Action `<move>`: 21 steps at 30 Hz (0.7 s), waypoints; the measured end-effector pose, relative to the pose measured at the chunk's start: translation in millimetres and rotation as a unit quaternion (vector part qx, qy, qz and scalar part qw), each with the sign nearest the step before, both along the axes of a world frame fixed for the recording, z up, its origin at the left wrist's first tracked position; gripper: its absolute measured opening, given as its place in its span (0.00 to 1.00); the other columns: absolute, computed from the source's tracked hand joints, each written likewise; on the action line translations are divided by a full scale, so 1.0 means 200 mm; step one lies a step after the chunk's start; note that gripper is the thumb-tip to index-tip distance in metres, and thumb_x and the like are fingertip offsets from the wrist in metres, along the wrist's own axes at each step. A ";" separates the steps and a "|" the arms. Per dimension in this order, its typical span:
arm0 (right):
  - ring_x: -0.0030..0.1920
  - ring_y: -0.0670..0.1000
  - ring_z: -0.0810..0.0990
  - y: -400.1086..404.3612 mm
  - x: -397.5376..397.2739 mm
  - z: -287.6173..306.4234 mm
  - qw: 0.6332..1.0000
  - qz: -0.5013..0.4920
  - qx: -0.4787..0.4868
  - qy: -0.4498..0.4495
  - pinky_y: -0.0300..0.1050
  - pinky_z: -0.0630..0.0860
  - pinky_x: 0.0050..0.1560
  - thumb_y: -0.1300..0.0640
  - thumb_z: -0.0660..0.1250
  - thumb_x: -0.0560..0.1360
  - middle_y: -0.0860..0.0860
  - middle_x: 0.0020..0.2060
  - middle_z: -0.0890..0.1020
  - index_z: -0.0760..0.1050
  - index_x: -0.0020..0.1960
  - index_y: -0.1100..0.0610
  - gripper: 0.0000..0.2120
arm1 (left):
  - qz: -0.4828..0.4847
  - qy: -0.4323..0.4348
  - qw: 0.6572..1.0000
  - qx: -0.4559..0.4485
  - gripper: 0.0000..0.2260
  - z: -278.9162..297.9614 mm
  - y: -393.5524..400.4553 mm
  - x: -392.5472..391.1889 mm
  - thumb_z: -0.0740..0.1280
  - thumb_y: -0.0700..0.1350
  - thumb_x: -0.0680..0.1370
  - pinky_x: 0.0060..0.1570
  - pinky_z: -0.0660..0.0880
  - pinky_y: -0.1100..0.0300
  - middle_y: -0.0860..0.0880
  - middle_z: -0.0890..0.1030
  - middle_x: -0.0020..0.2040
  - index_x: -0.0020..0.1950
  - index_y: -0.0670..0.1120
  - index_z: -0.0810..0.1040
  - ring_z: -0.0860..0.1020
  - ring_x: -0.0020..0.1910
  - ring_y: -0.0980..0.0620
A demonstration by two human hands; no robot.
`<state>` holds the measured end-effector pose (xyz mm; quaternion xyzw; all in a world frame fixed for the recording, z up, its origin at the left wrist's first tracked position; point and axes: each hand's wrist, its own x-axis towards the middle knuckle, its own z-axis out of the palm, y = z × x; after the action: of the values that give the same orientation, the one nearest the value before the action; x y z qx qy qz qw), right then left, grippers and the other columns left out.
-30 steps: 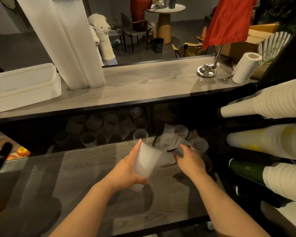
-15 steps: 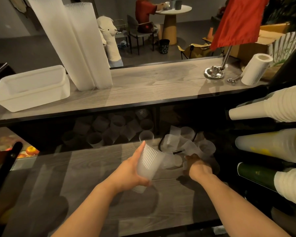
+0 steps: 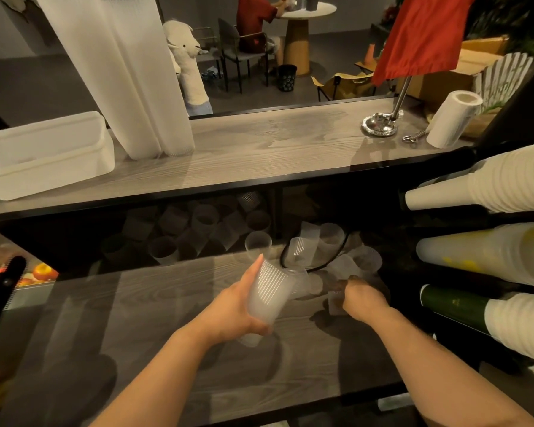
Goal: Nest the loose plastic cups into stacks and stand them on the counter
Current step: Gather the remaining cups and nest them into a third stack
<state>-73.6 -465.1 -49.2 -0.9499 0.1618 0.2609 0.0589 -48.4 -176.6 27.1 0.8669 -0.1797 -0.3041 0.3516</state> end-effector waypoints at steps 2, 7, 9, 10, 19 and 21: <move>0.61 0.55 0.76 -0.02 -0.02 0.00 0.999 -0.025 0.037 -0.019 0.48 0.75 0.59 0.55 0.60 0.81 0.55 0.63 0.75 0.70 0.68 0.53 0.16 | -0.007 0.002 1.000 0.005 0.58 0.00 -0.01 -0.01 0.80 0.48 0.67 0.55 0.80 0.56 0.54 0.63 0.74 0.70 0.80 0.35 0.73 0.61 0.52; 0.51 0.54 0.80 -0.11 -0.05 -0.02 0.962 -0.159 0.202 -0.094 0.52 0.81 0.53 0.58 0.62 0.79 0.52 0.49 0.81 0.77 0.58 0.52 0.09 | -0.022 0.002 1.000 0.012 0.58 -0.01 -0.03 -0.01 0.80 0.48 0.67 0.59 0.77 0.55 0.53 0.61 0.76 0.73 0.76 0.36 0.70 0.62 0.52; 0.54 0.52 0.79 -0.13 -0.06 -0.03 0.935 -0.197 0.267 -0.129 0.47 0.78 0.54 0.58 0.63 0.80 0.53 0.53 0.81 0.77 0.63 0.54 0.12 | -0.022 0.005 1.000 0.011 0.58 -0.01 -0.03 0.00 0.80 0.48 0.67 0.60 0.77 0.54 0.53 0.60 0.77 0.74 0.76 0.36 0.70 0.63 0.52; 0.52 0.50 0.79 -0.13 -0.06 -0.02 0.916 -0.221 0.302 -0.145 0.44 0.76 0.52 0.58 0.64 0.80 0.52 0.54 0.81 0.76 0.65 0.55 0.14 | -0.022 0.006 1.000 0.011 0.58 -0.01 -0.03 0.00 0.80 0.48 0.67 0.61 0.77 0.53 0.52 0.60 0.77 0.74 0.76 0.36 0.70 0.63 0.51; 0.31 0.47 0.67 -0.03 -0.12 0.19 0.605 -0.384 0.662 -0.222 0.41 0.69 0.34 0.53 0.62 0.81 0.53 0.39 0.76 0.78 0.64 0.48 0.14 | -0.032 0.009 0.999 0.005 0.58 -0.02 -0.03 0.01 0.80 0.48 0.67 0.61 0.77 0.52 0.55 0.62 0.74 0.75 0.75 0.37 0.71 0.63 0.51; 0.32 0.46 0.66 0.01 -0.12 0.25 0.531 -0.381 0.728 -0.204 0.39 0.70 0.35 0.48 0.63 0.78 0.51 0.37 0.73 0.77 0.66 0.51 0.18 | -0.033 0.007 0.999 -0.003 0.58 -0.02 -0.04 0.02 0.80 0.47 0.67 0.61 0.76 0.54 0.58 0.62 0.72 0.75 0.75 0.37 0.70 0.64 0.52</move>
<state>-98.4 -463.7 1.7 -0.4533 0.2461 0.0401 0.8558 -45.0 -184.0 23.5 0.8572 -0.2063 -0.3212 0.3456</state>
